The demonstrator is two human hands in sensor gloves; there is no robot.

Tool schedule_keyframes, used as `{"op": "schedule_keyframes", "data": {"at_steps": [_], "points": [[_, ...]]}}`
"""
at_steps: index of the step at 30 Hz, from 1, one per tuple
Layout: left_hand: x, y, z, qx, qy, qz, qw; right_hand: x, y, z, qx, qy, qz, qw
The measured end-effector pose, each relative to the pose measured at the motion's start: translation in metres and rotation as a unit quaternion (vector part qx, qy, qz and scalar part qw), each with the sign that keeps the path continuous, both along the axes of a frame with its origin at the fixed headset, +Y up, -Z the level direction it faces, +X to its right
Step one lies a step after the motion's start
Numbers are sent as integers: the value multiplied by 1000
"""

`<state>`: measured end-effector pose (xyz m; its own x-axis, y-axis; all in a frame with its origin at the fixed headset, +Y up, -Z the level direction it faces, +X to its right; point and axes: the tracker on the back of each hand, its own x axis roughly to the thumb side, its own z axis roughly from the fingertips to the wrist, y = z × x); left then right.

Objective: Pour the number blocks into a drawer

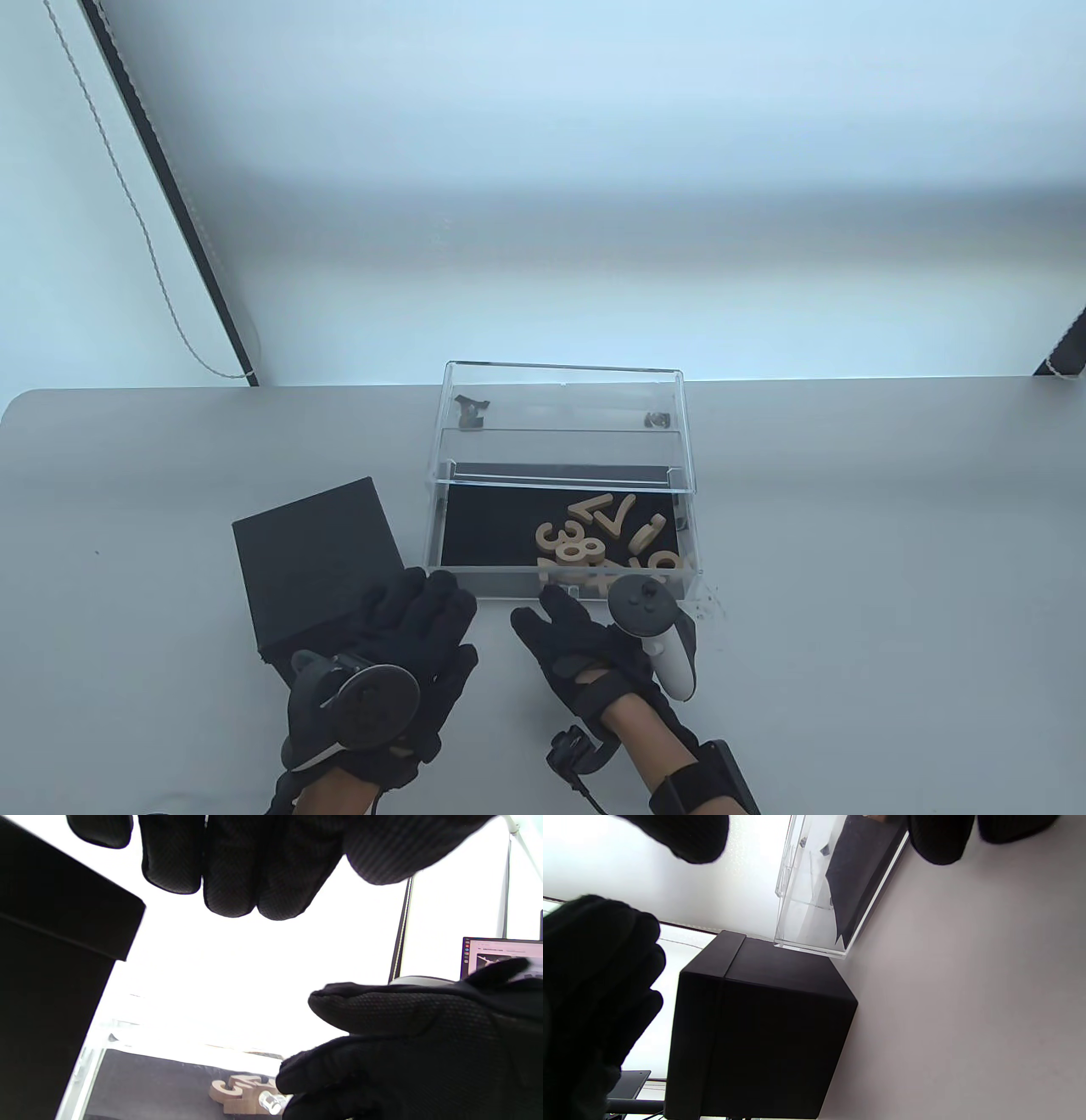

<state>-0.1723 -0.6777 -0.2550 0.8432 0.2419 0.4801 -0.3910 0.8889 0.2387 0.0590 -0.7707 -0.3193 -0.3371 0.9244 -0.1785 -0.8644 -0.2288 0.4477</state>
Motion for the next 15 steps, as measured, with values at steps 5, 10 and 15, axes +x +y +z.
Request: {"op": "schedule_keyframes", "data": {"at_steps": [5,10,15], "points": [[8,-7,-1,-17,-15,1,1000,1,0,0,-3,-7,-8,1000],[13,-10,-2,-22,-20,-7,1000,1,-7,-4,-11,0,-12,1000],[17,-16,-3,-41,-28,-4,999,-1,-7,-4,-7,3,-21,1000]]}}
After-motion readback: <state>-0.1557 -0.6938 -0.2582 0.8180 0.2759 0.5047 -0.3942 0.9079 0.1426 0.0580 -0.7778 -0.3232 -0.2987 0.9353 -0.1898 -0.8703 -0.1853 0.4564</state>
